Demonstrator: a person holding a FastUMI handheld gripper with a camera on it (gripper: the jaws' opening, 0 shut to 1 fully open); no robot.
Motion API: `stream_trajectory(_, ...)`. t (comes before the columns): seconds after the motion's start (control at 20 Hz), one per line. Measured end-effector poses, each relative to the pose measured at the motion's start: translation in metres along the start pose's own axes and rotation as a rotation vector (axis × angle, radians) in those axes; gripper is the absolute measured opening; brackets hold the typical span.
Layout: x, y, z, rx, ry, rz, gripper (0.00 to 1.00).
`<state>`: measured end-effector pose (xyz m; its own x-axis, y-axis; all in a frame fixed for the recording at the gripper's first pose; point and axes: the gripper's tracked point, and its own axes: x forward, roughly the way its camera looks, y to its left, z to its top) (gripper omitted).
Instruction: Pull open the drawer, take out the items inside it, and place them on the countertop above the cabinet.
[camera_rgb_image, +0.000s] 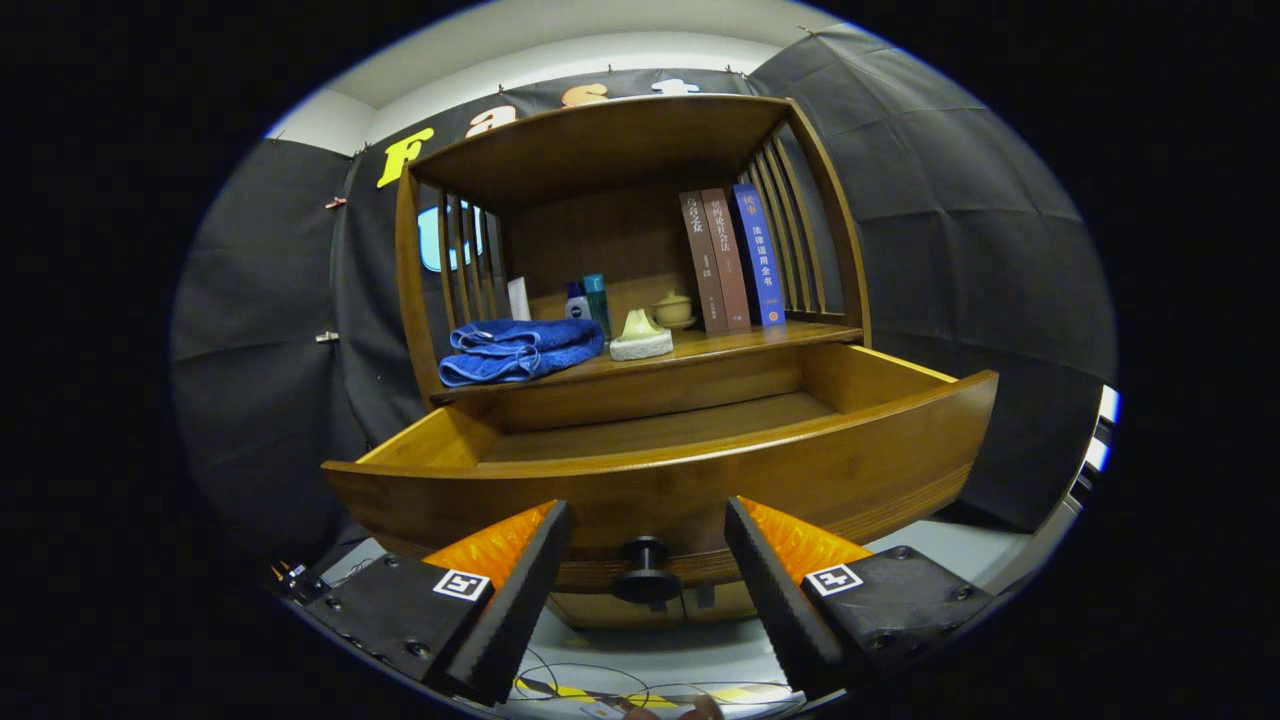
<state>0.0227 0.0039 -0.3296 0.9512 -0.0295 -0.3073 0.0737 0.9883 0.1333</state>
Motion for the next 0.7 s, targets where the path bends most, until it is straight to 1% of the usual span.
stream_trajectory(0.15,0.006,0.001,-0.006,0.008,0.022,-0.010,0.99)
stream_trajectory(0.5,0.008,0.001,-0.005,-0.006,0.003,-0.021,0.99)
stream_trajectory(0.7,0.023,0.000,0.000,-0.019,0.010,-0.019,1.00)
